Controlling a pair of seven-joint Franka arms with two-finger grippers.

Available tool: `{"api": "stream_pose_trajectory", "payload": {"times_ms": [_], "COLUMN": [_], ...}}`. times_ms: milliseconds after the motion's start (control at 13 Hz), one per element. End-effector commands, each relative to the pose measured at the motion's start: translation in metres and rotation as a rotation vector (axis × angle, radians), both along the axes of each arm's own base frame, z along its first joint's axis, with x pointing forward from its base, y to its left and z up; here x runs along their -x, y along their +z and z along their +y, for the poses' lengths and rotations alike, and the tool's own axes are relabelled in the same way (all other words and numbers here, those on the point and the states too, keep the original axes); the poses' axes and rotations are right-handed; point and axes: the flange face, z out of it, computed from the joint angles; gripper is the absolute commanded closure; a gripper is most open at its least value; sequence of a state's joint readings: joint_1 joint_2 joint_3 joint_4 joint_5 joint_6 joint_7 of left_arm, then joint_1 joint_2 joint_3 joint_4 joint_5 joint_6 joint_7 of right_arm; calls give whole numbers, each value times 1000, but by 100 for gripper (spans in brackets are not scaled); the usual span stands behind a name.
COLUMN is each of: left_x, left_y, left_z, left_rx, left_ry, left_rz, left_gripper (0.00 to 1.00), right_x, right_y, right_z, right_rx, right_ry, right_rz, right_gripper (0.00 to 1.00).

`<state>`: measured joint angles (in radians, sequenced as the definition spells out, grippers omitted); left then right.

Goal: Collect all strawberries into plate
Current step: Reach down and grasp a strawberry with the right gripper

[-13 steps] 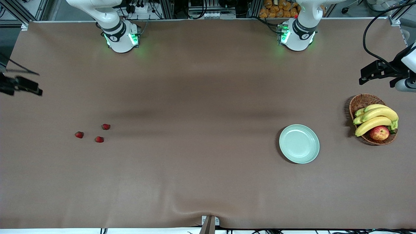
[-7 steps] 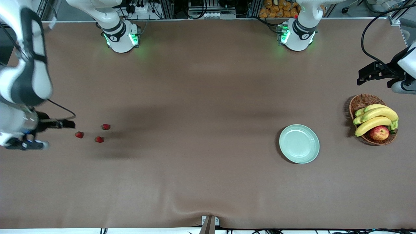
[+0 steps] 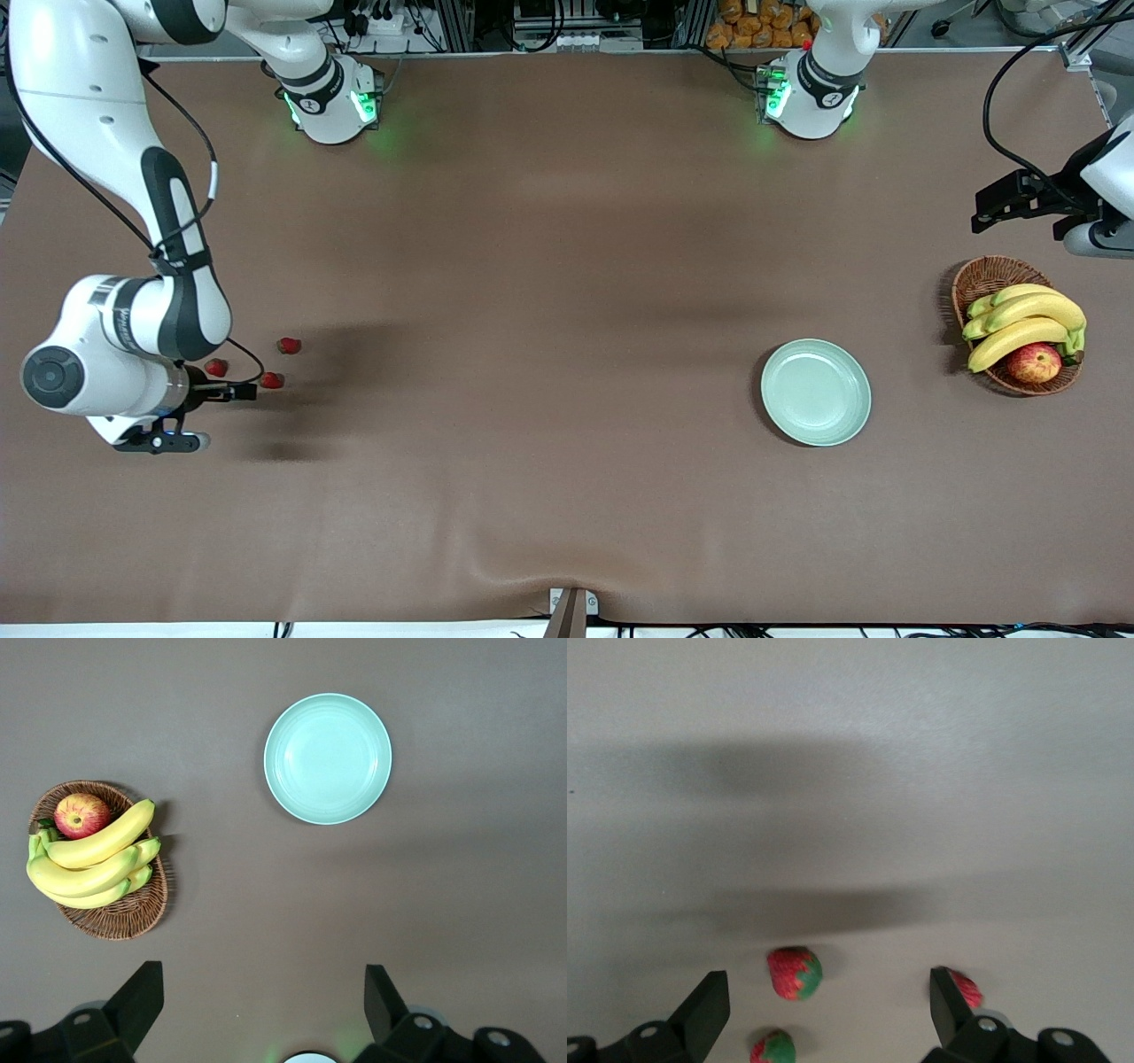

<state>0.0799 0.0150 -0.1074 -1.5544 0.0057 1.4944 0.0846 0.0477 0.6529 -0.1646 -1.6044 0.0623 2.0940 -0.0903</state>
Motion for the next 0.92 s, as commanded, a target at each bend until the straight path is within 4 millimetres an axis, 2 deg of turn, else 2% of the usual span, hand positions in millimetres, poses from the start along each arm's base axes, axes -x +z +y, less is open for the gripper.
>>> {"api": "stream_pose_trajectory", "payload": {"times_ms": [0, 383, 537, 843], "left_x": [3, 1, 1, 0], "left_y": [1, -1, -5, -9], "left_z": [3, 1, 0, -1], "left_rx": [-7, -7, -7, -6], "left_ry": [5, 2, 0, -3], "left_rz": [-1, -12, -12, -5], "left_gripper": [0, 0, 0, 0], "right_x": [1, 7, 16, 25], "right_y": [-14, -39, -52, -61], "right_z": [2, 4, 3, 2], "right_rx": [-53, -57, -58, -61], "right_ry": [-47, -52, -58, -61], "right_rz": [8, 34, 67, 99], "right_gripper": [0, 0, 0, 31]}}
